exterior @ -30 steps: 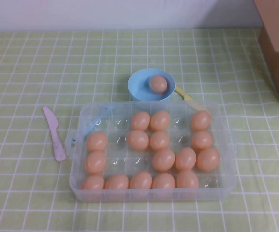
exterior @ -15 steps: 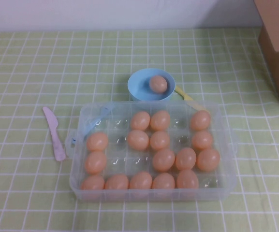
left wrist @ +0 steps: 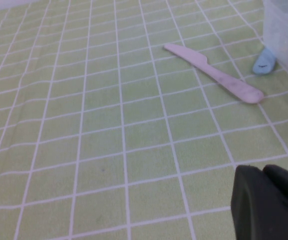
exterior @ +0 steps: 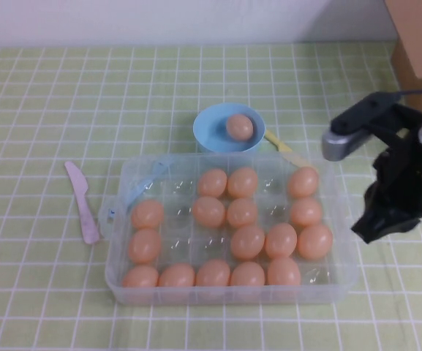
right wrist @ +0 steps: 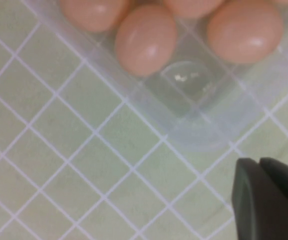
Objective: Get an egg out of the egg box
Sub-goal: Pick up the egg from the plastic box
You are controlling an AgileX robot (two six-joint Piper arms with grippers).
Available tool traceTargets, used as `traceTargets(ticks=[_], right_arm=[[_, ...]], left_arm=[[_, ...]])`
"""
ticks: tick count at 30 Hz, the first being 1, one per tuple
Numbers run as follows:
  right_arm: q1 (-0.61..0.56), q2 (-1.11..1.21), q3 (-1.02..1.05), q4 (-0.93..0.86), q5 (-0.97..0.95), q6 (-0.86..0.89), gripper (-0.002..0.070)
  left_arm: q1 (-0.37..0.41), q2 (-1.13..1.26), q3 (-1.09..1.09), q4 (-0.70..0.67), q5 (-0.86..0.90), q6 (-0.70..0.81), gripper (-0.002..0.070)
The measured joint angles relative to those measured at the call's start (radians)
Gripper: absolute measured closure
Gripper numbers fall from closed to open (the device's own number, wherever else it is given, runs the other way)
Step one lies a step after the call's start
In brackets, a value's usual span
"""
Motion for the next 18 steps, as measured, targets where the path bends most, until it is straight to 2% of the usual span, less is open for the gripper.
traceTargets(ticks=[12, 15, 18], right_arm=[[0.151, 0.397, -0.390, -0.006, 0.001, -0.077, 0.0685], [0.180, 0.466, -0.467, -0.006, 0.001, -0.115, 0.0629], [0.213, 0.519, -0.539, -0.006, 0.001, -0.134, 0.0500]], left_arm=[[0.000, 0.000, 0.000, 0.002, 0.000, 0.000, 0.0678], [0.000, 0.000, 0.000, 0.002, 0.000, 0.000, 0.0678], [0.000, 0.000, 0.000, 0.002, 0.000, 0.000, 0.0678]])
